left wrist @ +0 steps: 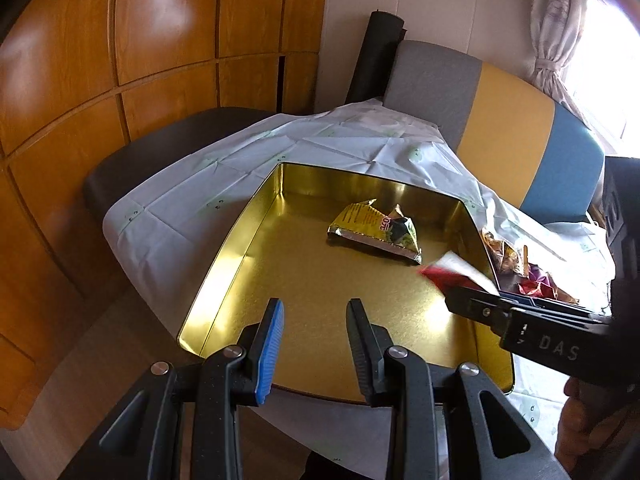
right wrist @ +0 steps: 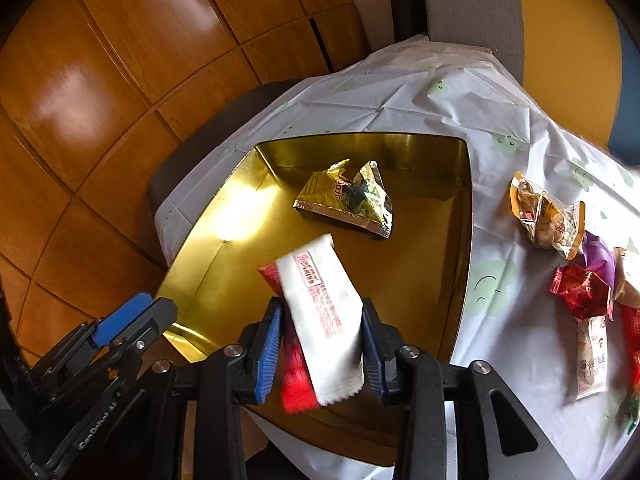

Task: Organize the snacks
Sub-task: 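Lower the white bar into the tin and open the right gripper, then grasp the clear bag of nuts with the left gripper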

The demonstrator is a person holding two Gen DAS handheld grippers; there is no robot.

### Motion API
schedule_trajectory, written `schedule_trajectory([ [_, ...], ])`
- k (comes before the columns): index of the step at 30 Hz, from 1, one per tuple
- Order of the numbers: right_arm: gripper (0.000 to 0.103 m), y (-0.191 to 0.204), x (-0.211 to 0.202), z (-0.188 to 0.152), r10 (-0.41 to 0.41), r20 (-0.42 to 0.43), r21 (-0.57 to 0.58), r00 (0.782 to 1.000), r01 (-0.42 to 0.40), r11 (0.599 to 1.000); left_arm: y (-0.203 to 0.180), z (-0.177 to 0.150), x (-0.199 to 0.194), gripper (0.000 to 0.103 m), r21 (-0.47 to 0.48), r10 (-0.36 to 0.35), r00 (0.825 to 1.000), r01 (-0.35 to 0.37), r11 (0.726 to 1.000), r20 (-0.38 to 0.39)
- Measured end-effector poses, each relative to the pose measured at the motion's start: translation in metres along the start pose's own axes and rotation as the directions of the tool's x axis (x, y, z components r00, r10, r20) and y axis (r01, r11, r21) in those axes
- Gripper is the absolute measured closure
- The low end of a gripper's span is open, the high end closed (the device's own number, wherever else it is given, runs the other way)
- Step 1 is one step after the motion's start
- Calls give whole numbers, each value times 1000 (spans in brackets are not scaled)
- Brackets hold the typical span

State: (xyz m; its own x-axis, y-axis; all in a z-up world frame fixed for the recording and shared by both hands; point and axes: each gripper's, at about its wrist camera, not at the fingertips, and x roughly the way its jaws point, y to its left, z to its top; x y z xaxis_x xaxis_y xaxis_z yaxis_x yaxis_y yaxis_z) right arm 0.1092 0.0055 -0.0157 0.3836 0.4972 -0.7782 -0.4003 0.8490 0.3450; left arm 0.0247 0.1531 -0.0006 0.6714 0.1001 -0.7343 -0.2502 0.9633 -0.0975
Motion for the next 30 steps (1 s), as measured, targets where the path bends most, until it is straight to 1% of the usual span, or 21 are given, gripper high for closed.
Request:
schedule_trajectory([
  [1,58,0,0,-1,1,2,-2,1000,-1,1000,0,0,0,70,0,0,1000,0,1000,-1],
  [6,57,-1,-6,-5,-14,19,-16,1000,14,1000,0,-1,3,70,-1,-3,1000,3,1000,-12],
  [8,54,-4,-11,-8,-27,31,-18,999,27,999,0,-2,4,70,-1,-10,1000,10,1000,-16],
  [10,48,-7,-17,-12,-41,47,-16,998,41,999,-1,-3,5,70,-3,-13,1000,13,1000,-20],
  [12,46,-13,-24,-15,-54,59,-9,997,55,998,-2,-3,7,70,-6,-24,999,24,1000,-30],
  [15,41,-27,-36,-22,-78,79,11,994,77,997,-4,-2,7,71,-5,-39,999,38,999,-35],
  [19,38,-59,-57,-32,-128,95,60,987,123,991,-11,1,5,71,9,-65,997,66,998,-40],
  [22,35,-86,-72,-39,-176,100,100,979,166,981,-24,5,4,71,48,-96,994,98,994,-46],
  [25,34,-115,-85,-47,-226,91,136,970,213,968,-44,9,2,71,114,-132,990,137,984,-47],
  [26,34,-125,-90,-49,-246,86,143,966,232,962,-55,11,2,70,140,-158,986,165,976,-59],
  [28,32,-141,-99,-54,-276,80,148,958,262,954,-71,13,1,70,184,-183,981,192,964,-68],
  [30,31,-155,-109,-58,-298,75,151,952,284,947,-92,16,2,70,252,-204,976,218,943,-82],
])
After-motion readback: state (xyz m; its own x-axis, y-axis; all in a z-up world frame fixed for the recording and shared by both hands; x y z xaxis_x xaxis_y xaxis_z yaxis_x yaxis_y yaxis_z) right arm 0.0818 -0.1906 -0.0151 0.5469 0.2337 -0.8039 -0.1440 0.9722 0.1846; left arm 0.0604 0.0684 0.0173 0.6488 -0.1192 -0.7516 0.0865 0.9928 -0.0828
